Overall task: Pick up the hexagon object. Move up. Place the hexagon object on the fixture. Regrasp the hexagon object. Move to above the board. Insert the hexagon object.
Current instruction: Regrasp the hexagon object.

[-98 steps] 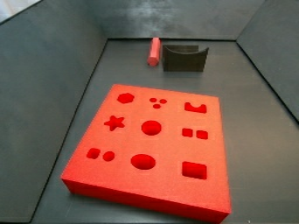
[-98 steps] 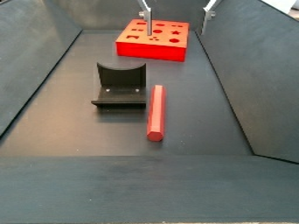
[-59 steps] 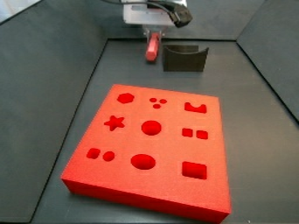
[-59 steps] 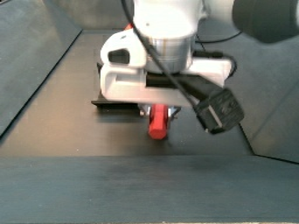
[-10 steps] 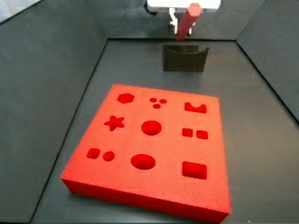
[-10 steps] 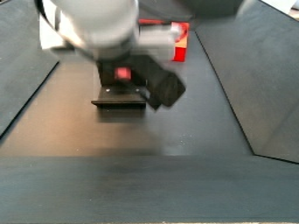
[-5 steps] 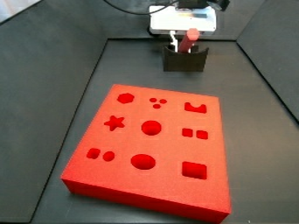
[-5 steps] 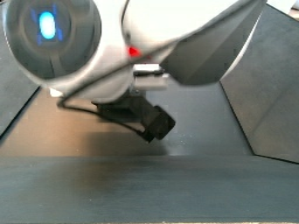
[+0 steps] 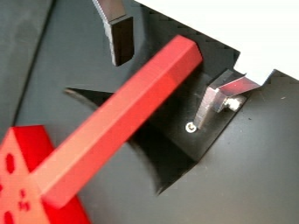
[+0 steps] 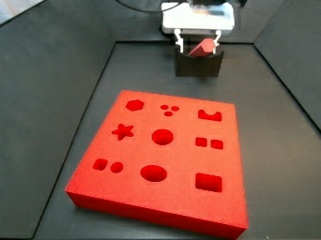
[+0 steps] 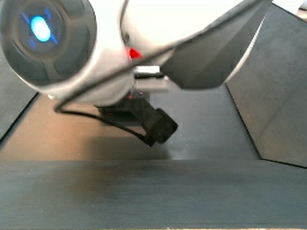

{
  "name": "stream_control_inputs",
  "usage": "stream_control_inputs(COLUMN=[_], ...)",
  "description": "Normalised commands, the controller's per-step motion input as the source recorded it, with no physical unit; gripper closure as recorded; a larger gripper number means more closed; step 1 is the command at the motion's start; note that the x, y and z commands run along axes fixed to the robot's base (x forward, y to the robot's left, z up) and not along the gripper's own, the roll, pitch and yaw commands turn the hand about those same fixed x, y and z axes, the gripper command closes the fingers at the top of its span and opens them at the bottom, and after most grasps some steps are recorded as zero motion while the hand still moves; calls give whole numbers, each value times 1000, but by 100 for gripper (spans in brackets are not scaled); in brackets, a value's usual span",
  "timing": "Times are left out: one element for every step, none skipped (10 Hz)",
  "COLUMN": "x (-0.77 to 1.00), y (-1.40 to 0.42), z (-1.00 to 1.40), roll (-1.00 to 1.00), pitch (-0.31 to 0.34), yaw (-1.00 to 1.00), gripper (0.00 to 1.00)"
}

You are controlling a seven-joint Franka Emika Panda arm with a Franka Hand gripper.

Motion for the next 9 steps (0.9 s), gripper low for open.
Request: stream_control_inputs(x=[-27, -31, -35, -37, -35, -28, -25, 6, 7], y=[1, -7, -1, 1, 3, 4, 5, -1000, -1000], z=[1000, 1000, 1000, 876, 763, 531, 291, 926, 869], roll=[52, 65, 68, 59, 53, 43, 45, 1000, 1000], pitch=[25, 32, 48, 61, 69, 78, 79, 68, 65], yaw=[-2, 2, 4, 1, -1, -14, -24, 10, 10], gripper=[0, 0, 0, 0, 0, 0, 0, 0, 0])
